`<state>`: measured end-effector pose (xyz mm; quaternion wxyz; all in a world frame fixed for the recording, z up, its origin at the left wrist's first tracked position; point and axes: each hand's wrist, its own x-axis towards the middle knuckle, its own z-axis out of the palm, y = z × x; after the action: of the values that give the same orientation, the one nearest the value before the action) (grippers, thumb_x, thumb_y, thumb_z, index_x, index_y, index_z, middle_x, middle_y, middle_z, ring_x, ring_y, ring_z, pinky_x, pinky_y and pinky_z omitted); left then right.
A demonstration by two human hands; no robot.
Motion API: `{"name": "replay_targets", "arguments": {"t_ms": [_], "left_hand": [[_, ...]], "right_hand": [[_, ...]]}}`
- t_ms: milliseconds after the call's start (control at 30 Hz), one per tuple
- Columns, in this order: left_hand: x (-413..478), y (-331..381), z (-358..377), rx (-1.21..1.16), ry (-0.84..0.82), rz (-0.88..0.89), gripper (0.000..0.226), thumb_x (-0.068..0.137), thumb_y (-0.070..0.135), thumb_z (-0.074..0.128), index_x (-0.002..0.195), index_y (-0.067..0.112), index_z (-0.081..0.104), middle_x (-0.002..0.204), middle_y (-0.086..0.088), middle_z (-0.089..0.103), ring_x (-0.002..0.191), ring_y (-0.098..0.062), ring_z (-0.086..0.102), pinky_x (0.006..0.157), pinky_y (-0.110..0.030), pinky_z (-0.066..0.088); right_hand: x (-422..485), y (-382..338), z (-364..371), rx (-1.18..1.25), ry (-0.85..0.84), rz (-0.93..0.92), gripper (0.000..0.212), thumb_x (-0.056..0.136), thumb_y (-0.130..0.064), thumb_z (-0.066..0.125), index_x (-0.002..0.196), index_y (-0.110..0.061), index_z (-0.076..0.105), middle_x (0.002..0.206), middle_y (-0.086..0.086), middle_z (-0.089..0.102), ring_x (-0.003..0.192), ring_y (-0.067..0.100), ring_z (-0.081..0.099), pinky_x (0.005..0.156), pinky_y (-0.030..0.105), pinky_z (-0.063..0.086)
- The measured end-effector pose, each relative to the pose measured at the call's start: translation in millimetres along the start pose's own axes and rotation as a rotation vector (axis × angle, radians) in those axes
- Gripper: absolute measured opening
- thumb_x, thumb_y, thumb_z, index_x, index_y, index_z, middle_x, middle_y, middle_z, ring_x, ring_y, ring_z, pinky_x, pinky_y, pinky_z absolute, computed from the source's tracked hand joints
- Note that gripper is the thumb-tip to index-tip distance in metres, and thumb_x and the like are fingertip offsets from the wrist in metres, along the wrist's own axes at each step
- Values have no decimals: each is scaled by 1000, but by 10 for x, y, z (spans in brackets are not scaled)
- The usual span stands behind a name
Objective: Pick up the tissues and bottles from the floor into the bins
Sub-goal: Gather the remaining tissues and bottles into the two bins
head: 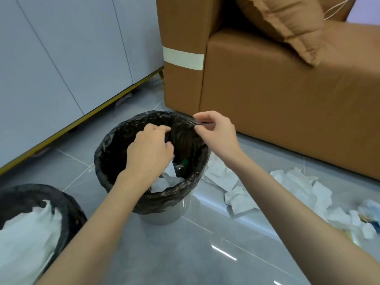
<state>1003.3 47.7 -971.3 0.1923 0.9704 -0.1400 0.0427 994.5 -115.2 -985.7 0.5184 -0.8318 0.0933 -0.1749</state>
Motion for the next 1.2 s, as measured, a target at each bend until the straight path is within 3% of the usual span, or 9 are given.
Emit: {"name": "replay_targets", "arguments": {"t_ms": [100, 267, 400, 533, 700, 800, 967, 1067, 1200], "left_hand": [[-51, 236, 22, -155, 93, 90, 37, 95, 27, 46, 131, 30, 49, 129, 3, 51, 110, -17, 54, 75, -29, 43], [-244, 686, 287, -170, 150, 244, 32, 96, 24, 43, 126, 29, 53, 118, 8, 57, 104, -15, 55, 77, -32, 48], [-369, 866, 600, -136, 86, 406, 33, 95, 16, 45, 125, 27, 56, 116, 6, 60, 107, -18, 56, 77, -34, 48], [-370, 810, 963, -120, -140, 389, 33, 97, 21, 40, 128, 30, 50, 122, 9, 57, 105, -18, 57, 83, -36, 48], [-401, 566, 1437, -77, -357, 304, 34, 96, 20, 40, 127, 28, 52, 124, 6, 57, 109, -19, 56, 85, -34, 47], [-490, 441, 1674, -18, -449, 279, 36, 96, 21, 40, 130, 29, 50, 127, 5, 55, 113, -19, 54, 89, -33, 45], [-637, 298, 2019, -45, -653, 200, 40, 96, 22, 41, 135, 27, 44, 130, 1, 50, 113, -21, 54, 95, -35, 44], [-644, 259, 2156, -190, -665, 105, 49, 94, 26, 47, 142, 25, 35, 135, -5, 46, 115, -24, 52, 99, -35, 41], [-607, 207, 2189, -433, -789, 14, 68, 90, 31, 60, 147, 33, 23, 145, -1, 37, 128, -19, 43, 95, -22, 37]], "right_hand": [[-4, 316, -162, 103, 164, 121, 22, 86, -10, 57, 101, -22, 67, 99, -10, 66, 93, 8, 62, 86, 34, 55], [-258, 1221, -468, -23, 241, 446, 15, 86, -13, 54, 96, -21, 63, 102, 0, 67, 89, 17, 61, 86, 41, 53], [-717, 1834, -614, -205, 95, 660, 24, 85, -12, 56, 106, -14, 66, 110, 4, 67, 95, 20, 60, 86, 34, 51], [-1088, 2147, -648, -324, -100, 665, 37, 84, -8, 57, 121, -13, 57, 124, 10, 53, 105, 22, 54, 79, 24, 41], [-1256, 2425, -490, -632, -479, 519, 32, 89, -21, 52, 119, -32, 58, 156, 11, 11, 142, 31, 19, 109, 37, 31], [-1231, 2402, -439, -717, -606, 494, 30, 94, -21, 45, 119, -28, 60, 160, 1, 1, 144, 27, 8, 111, 40, 28], [-1188, 2344, -398, -665, -602, 465, 42, 93, -12, 39, 133, -17, 51, 146, 1, 41, 131, 29, 37, 105, 35, 36], [-1195, 2268, -407, -440, -473, 505, 34, 86, -5, 48, 107, -16, 73, 113, 4, 69, 102, 17, 61, 85, 19, 43], [-1175, 2119, -467, -65, -397, 625, 31, 80, 4, 51, 73, -18, 73, 85, 4, 72, 78, 11, 60, 76, 19, 48]]}}
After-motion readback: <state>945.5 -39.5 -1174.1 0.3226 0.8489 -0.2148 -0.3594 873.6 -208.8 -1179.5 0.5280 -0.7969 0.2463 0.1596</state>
